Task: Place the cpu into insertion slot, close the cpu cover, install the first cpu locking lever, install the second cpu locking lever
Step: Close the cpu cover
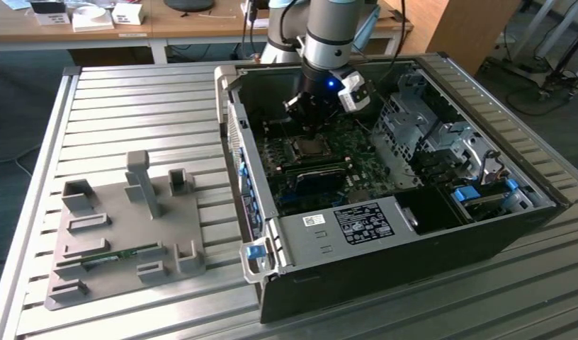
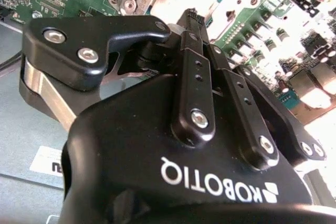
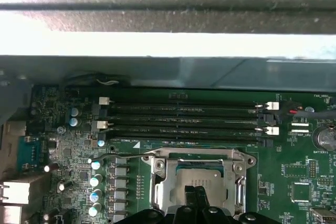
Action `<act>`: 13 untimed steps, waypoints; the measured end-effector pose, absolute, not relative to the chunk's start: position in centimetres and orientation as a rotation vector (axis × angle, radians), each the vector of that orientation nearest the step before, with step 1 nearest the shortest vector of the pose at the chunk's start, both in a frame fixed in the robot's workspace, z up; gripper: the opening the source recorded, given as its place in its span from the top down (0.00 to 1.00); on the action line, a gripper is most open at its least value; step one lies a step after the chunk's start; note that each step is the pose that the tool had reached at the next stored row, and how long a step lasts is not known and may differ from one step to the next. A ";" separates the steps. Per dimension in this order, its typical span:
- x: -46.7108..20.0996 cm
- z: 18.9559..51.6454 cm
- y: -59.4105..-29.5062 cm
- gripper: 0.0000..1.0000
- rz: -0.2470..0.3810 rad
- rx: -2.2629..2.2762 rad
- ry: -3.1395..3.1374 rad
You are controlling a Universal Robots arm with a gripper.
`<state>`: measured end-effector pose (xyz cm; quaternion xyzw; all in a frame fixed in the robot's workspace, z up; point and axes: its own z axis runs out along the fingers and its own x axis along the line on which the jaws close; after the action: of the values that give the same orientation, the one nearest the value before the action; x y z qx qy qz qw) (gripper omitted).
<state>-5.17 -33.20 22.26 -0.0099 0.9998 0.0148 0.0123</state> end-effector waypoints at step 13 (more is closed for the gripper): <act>-6.6 21.7 -33.4 0.90 0.046 -0.031 3.113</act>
<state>-6.64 -33.39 21.65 -0.0099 0.9997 0.0148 0.0140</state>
